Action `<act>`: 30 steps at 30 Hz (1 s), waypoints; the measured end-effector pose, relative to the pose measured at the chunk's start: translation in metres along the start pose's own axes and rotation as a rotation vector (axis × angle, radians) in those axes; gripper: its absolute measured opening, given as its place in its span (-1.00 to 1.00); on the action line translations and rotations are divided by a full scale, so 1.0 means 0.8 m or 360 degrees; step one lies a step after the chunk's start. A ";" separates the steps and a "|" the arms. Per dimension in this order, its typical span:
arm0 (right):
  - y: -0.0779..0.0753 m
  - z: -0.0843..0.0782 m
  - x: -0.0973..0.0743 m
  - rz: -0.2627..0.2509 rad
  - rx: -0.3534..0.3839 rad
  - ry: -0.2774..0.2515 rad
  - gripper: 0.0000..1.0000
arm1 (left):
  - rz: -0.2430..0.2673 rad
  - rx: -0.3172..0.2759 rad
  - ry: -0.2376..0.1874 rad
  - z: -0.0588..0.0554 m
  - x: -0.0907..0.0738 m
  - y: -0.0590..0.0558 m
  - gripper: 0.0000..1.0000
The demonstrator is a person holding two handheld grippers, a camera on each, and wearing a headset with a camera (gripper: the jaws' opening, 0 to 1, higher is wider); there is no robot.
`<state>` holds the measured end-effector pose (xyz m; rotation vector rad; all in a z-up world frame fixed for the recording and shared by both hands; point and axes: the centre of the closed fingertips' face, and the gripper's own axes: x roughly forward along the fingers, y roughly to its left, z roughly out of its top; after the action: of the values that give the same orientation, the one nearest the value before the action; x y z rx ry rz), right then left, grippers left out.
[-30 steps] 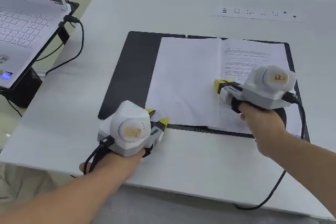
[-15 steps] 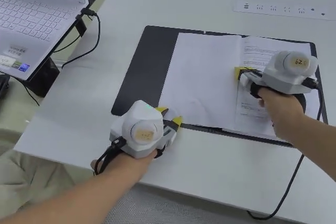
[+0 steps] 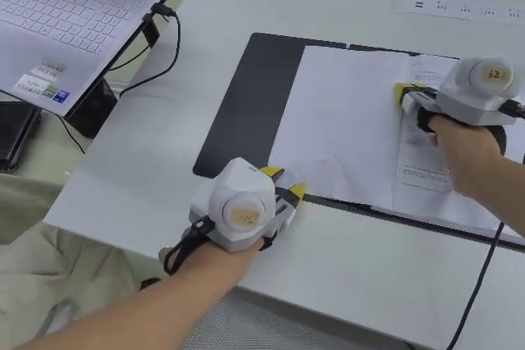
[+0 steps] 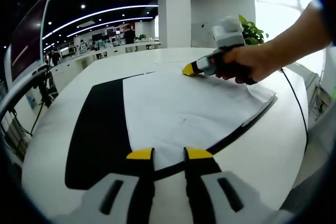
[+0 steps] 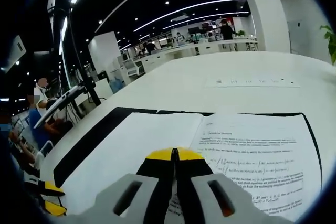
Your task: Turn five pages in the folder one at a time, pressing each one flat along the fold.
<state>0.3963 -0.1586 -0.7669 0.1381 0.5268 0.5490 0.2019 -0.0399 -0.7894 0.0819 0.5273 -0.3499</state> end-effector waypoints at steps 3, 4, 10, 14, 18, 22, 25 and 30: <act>-0.011 0.007 0.018 -0.0019 -0.0014 0.0001 -1.00 | 0.0001 -0.0006 -0.0002 0.000 0.000 0.001 -0.59; -0.013 0.008 0.022 -0.0026 -0.0026 0.0006 -1.00 | -0.0001 -0.0009 -0.0002 0.000 0.000 0.000 -0.59; -0.038 0.023 0.056 -0.0068 -0.0046 0.0007 -1.00 | 0.0000 -0.0006 -0.0013 0.000 -0.001 0.000 -0.59; -0.044 0.027 0.069 -0.0078 -0.0069 -0.0003 -1.00 | -0.0001 -0.0006 -0.0018 0.001 -0.001 0.001 -0.59; -0.051 0.033 0.082 -0.0106 -0.0092 -0.0020 -1.00 | 0.0002 -0.0014 -0.0017 0.001 -0.001 0.001 -0.59; -0.053 0.033 0.084 -0.0115 -0.0110 -0.0017 -1.00 | 0.0001 -0.0016 -0.0016 0.001 -0.001 0.001 -0.59; -0.051 0.031 0.078 -0.0118 -0.0102 -0.0010 -1.00 | 0.0001 -0.0018 -0.0015 0.000 -0.001 0.002 -0.59; -0.047 0.025 0.070 -0.0094 -0.0077 -0.0011 -1.00 | 0.0000 -0.0019 -0.0013 0.000 -0.001 0.002 -0.59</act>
<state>0.4645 -0.1609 -0.7845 0.0783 0.5092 0.5031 0.2019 -0.0385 -0.7891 0.0689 0.5215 -0.3469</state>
